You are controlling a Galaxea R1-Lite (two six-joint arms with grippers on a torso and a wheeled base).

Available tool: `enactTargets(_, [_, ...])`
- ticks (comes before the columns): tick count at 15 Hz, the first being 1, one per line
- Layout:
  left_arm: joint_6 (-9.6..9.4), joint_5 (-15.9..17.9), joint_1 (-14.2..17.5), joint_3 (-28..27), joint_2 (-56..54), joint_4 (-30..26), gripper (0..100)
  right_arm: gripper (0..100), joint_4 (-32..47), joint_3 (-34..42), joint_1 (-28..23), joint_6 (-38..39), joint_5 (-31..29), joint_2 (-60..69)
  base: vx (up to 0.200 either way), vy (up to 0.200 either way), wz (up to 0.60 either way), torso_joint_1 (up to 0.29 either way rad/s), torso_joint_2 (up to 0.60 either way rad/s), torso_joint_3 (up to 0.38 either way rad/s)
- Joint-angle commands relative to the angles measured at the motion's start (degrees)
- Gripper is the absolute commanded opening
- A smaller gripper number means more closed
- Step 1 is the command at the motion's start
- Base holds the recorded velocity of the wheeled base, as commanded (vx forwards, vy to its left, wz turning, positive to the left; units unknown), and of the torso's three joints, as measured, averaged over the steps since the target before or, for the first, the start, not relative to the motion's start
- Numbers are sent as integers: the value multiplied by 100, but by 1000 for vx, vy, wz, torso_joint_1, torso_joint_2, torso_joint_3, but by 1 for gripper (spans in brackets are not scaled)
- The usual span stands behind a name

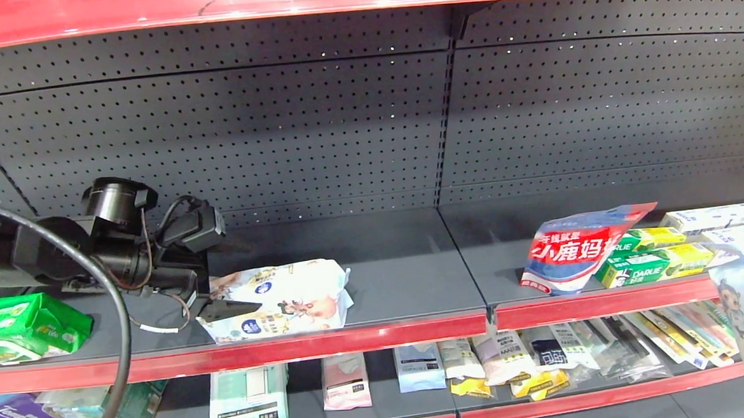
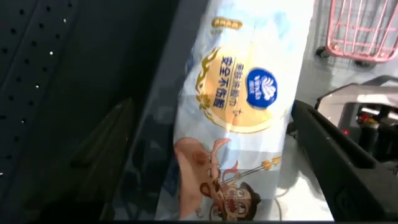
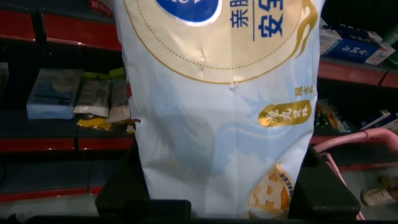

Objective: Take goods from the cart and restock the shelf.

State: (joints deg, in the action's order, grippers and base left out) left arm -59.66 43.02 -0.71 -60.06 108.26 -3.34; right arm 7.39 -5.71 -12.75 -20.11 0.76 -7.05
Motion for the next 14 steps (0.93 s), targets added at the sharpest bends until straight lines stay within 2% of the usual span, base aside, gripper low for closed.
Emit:
enactTargets(1, [165,5,-26,-23,-174,-70,100,0,0,-1,1,-1,4,-16,0,0,0,0,0,0])
enactTargets(3, [420,31,-87,-85,-209,-44,100,0,0,-1,1,-1,4,-16,0,0,0,0,0,0])
enactTargets(5, [824,22,-87,-137,-218,53,100,0,0,-1,1,-1,4,-16,0,0,0,0,0,0])
enactTargets(6, [956,13,-87,-137,-218,132,100,0,0,-1,1,-1,4,-16,0,0,0,0,0,0])
enactTargets(7, [1492,-224,-70,-76,-271,668,100,0,0,-1,1,-1,4,-42,0,0,0,0,0,0])
enactTargets(8, [1730,-400,-61,-23,-280,967,100,0,0,-1,1,-1,4,-51,0,0,0,0,0,0])
enactTargets(9, [2266,-769,-61,144,-280,1688,100,0,0,-1,10,-1,12,-60,0,0,0,0,0,0])
enactTargets(10, [2969,-1419,-105,425,-288,2698,100,0,0,-1,10,-1,12,-78,0,0,0,0,0,0])
enactTargets(11, [3365,-1876,-167,583,-288,3208,100,0,0,-1,10,-1,12,-78,0,0,0,0,0,0])
enactTargets(12, [4428,-3458,-378,988,-306,4307,100,0,0,-1,-8,-1,4,-51,0,0,0,0,0,0])
enactTargets(13, [4955,-4188,-527,1207,-420,4570,100,0,0,-1,-8,-1,4,-69,0,0,0,0,0,0])
enactTargets(14, [5281,-4276,-588,1454,-728,4509,100,0,0,-1,-8,-1,4,-95,0,0,0,0,0,0])
